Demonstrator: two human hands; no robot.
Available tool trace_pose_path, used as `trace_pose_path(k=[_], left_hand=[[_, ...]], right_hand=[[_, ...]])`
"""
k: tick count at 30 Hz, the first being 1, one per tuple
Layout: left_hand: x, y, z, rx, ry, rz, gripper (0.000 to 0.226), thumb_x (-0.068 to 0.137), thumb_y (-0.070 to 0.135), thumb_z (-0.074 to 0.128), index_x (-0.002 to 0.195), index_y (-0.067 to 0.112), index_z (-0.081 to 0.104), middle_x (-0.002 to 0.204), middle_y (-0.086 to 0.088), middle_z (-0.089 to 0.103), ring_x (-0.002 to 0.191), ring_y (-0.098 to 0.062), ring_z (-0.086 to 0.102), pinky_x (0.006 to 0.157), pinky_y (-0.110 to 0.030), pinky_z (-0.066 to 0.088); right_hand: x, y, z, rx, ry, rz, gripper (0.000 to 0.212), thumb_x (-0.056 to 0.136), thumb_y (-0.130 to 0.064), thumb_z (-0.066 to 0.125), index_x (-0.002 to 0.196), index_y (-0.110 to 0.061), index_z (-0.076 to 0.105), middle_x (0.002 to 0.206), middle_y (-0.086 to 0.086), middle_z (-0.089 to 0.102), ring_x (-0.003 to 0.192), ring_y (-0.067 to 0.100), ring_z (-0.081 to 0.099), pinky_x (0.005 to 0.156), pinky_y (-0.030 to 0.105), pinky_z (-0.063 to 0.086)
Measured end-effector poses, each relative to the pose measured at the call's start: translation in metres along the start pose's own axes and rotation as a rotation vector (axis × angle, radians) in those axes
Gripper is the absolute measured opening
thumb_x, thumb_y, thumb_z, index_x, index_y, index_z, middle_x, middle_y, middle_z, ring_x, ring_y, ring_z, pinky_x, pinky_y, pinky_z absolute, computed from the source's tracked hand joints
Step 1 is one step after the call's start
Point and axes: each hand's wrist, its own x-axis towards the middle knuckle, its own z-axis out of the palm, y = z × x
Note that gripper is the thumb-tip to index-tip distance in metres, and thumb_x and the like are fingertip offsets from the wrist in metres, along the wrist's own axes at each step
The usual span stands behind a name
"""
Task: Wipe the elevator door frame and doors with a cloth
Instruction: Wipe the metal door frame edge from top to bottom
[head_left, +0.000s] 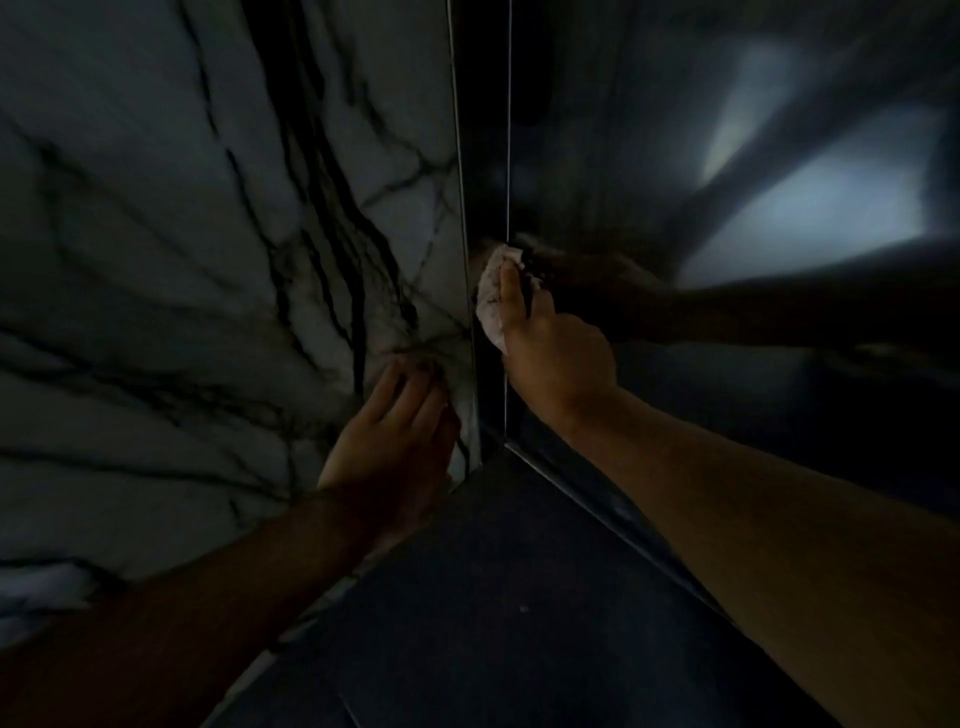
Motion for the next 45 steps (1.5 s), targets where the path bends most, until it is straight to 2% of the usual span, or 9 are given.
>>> trace_pose_path(k=[5, 13, 17, 19, 24, 30, 33, 37, 45], left_hand=[[-0.016, 0.01, 0.03, -0.002, -0.079, 0.047, 0.05, 0.082, 0.026, 0.041, 0.115, -0.006, 0.059, 0.123, -0.028, 0.055, 0.122, -0.046, 0.048, 0.114, -0.058, 0.024], [-0.038, 0.035, 0.053, -0.014, -0.301, 0.046, 0.049, 0.083, 0.033, 0.051, 0.119, 0.0, 0.061, 0.131, -0.027, 0.053, 0.128, -0.046, 0.043, 0.114, -0.058, 0.024], [-0.048, 0.047, 0.079, -0.202, -0.444, 0.078, 0.065, 0.089, 0.049, 0.046, 0.141, 0.012, 0.04, 0.152, -0.019, 0.027, 0.139, -0.035, 0.023, 0.116, -0.045, 0.017], [-0.054, 0.055, 0.09, -0.401, -0.55, -0.034, 0.066, 0.093, 0.049, 0.046, 0.147, 0.015, 0.029, 0.154, -0.011, 0.023, 0.136, -0.028, 0.025, 0.108, -0.035, 0.021], [-0.06, 0.075, 0.122, -0.568, -0.736, -0.01, 0.082, 0.091, 0.053, 0.054, 0.153, 0.016, 0.016, 0.16, -0.009, 0.017, 0.145, -0.027, 0.02, 0.117, -0.037, 0.019], [-0.053, 0.084, 0.141, -0.575, -0.714, 0.041, 0.093, 0.083, 0.061, 0.061, 0.154, 0.019, 0.019, 0.159, -0.011, 0.018, 0.144, -0.031, 0.019, 0.119, -0.042, 0.019], [-0.051, 0.087, 0.144, -0.559, -0.752, 0.013, 0.095, 0.076, 0.066, 0.065, 0.15, 0.018, 0.029, 0.156, -0.012, 0.025, 0.14, -0.031, 0.028, 0.115, -0.042, 0.026], [-0.051, 0.091, 0.147, -0.489, -0.828, -0.033, 0.09, 0.068, 0.063, 0.074, 0.135, 0.008, 0.051, 0.148, -0.016, 0.036, 0.134, -0.032, 0.034, 0.109, -0.04, 0.035], [-0.027, 0.105, 0.134, -0.588, -1.081, -0.151, 0.104, 0.071, 0.024, 0.084, 0.151, 0.006, 0.021, 0.159, -0.024, 0.01, 0.145, -0.038, 0.016, 0.114, -0.048, 0.031]], right_hand=[[-0.025, 0.0, 0.047, -0.048, -0.092, -0.088, 0.062, 0.099, -0.016, 0.041, 0.151, -0.006, 0.009, 0.117, 0.02, 0.057, 0.061, 0.023, 0.061, 0.044, 0.029, 0.032], [-0.052, -0.01, 0.094, -0.031, -0.226, -0.089, 0.072, 0.095, -0.019, 0.048, 0.152, -0.012, 0.005, 0.136, 0.024, 0.045, 0.068, 0.028, 0.063, 0.045, 0.03, 0.033], [-0.057, -0.016, 0.115, -0.055, -0.214, -0.101, 0.067, 0.097, -0.019, 0.045, 0.152, -0.012, 0.009, 0.134, 0.023, 0.048, 0.069, 0.028, 0.064, 0.046, 0.031, 0.034], [-0.061, -0.018, 0.125, -0.038, -0.249, -0.107, 0.071, 0.096, -0.02, 0.049, 0.152, -0.011, 0.007, 0.133, 0.024, 0.048, 0.073, 0.029, 0.065, 0.048, 0.032, 0.037], [-0.071, -0.026, 0.146, -0.006, -0.33, -0.111, 0.072, 0.097, -0.021, 0.046, 0.152, -0.012, 0.001, 0.135, 0.024, 0.045, 0.086, 0.033, 0.064, 0.055, 0.035, 0.042], [-0.079, -0.036, 0.167, 0.058, -0.398, -0.097, 0.067, 0.098, -0.023, 0.042, 0.152, -0.012, 0.005, 0.131, 0.025, 0.046, 0.095, 0.04, 0.061, 0.07, 0.044, 0.05], [-0.083, -0.035, 0.175, 0.263, -0.464, 0.081, 0.046, 0.103, -0.032, 0.03, 0.144, -0.012, 0.03, 0.125, 0.024, 0.053, 0.1, 0.041, 0.059, 0.079, 0.045, 0.048], [-0.083, -0.048, 0.189, 0.157, -0.526, -0.006, 0.053, 0.099, -0.025, 0.036, 0.149, -0.02, 0.018, 0.134, 0.023, 0.045, 0.108, 0.042, 0.055, 0.08, 0.045, 0.046], [-0.078, -0.051, 0.189, 0.054, -0.592, -0.029, 0.058, 0.096, -0.014, 0.041, 0.149, -0.014, 0.018, 0.13, 0.02, 0.052, 0.109, 0.036, 0.058, 0.079, 0.041, 0.045]])
